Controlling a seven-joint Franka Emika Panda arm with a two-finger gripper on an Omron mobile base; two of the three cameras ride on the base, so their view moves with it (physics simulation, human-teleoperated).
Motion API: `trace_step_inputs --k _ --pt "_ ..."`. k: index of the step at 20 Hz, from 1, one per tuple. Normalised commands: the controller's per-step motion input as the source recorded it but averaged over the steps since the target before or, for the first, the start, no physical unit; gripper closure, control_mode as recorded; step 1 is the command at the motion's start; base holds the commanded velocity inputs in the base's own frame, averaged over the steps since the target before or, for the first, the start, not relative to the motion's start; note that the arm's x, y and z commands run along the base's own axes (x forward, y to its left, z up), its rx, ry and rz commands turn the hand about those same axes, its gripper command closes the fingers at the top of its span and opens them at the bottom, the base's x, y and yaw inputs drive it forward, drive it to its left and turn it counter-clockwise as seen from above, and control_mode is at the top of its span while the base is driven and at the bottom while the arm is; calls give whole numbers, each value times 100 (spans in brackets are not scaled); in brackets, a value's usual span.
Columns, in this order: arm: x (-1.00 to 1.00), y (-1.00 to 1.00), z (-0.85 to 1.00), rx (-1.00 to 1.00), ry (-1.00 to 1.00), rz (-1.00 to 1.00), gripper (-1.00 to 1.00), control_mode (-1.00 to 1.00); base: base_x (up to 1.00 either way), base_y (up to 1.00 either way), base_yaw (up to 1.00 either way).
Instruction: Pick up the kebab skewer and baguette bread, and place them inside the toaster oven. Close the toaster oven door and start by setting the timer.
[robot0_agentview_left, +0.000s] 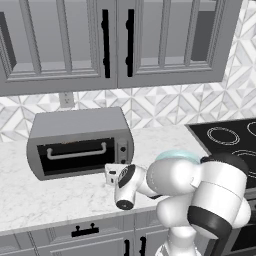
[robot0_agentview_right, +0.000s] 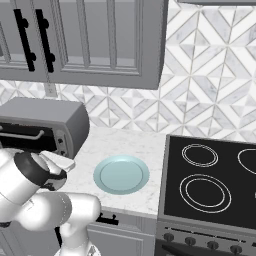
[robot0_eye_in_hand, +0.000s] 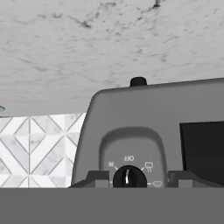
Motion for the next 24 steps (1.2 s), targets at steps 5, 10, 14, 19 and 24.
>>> trace_step_inputs --k 5,10,14,19,24 --pt "-7 -28 0 3 0 4 100 -100 0 0 0" --pt "0 -17 0 0 0 3 100 -100 0 0 0" --pt "-1 -16 0 0 0 1 100 -100 0 0 0" --pt "26 -1 0 0 -1 1 100 -100 0 0 0" --pt "5 0 0 2 -3 1 100 -100 0 0 0"
